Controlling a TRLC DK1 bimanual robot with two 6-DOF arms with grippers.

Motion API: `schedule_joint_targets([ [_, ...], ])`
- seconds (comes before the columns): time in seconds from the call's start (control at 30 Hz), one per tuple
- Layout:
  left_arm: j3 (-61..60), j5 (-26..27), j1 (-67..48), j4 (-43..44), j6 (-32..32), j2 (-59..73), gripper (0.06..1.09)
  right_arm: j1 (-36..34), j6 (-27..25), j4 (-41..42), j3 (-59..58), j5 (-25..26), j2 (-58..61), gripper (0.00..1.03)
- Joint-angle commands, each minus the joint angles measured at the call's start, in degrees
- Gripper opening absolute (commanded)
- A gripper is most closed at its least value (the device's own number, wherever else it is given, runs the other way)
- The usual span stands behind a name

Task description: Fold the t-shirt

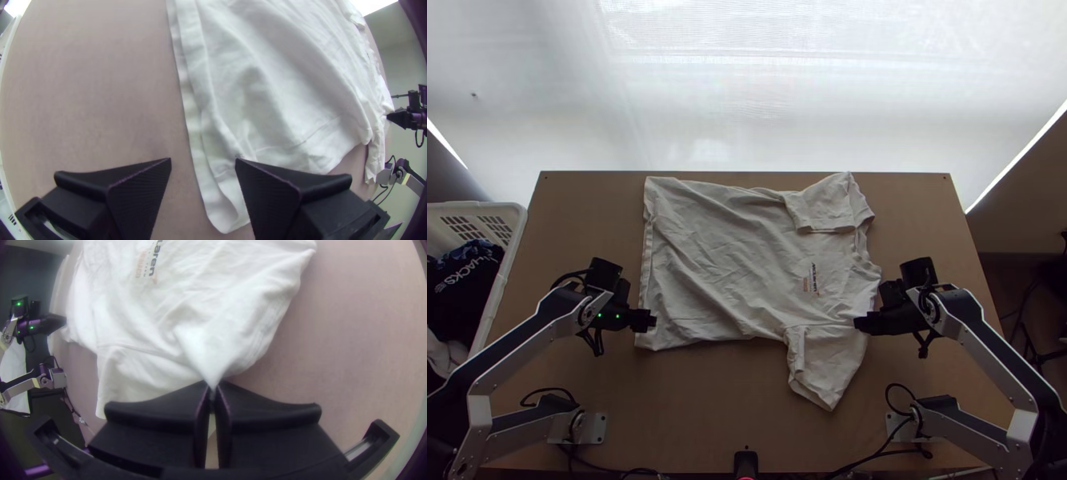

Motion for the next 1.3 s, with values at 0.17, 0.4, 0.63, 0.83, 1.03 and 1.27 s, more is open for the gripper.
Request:
schedule_joint_targets([
  [0.17, 2.8, -0.2, -0.4, -4.9, 0.9, -0.6, 0.87, -0.1, 0.0, 0.0, -0.1, 0.0, -0.1, 0.03],
  [0.4, 5.4, -0.2, -0.4, -6.1, 0.2, -2.8, 0.87, 0.5, 0.0, 0.0, 0.0, 0.0, -0.1, 0.03],
  [0.63, 4.8, -0.1, -0.7, -6.6, -1.2, 0.0, 0.87, 0.5, 0.0, 0.0, -0.2, 0.0, -0.4, 0.03],
  [0.83, 4.8, 0.0, -3.1, -5.3, -3.8, 3.3, 0.87, 0.6, 0.0, 0.0, -0.1, 0.0, -0.4, 0.03],
  [1.03, 3.7, -0.1, -5.6, -2.6, -6.3, 4.7, 0.72, 0.6, 0.0, 0.0, -0.2, 0.0, -0.8, 0.03],
  [1.27, 0.6, -1.8, -5.0, 4.1, -7.9, -3.4, 0.09, 0.3, 0.0, -0.7, 0.4, 0.0, -1.3, 0.03],
])
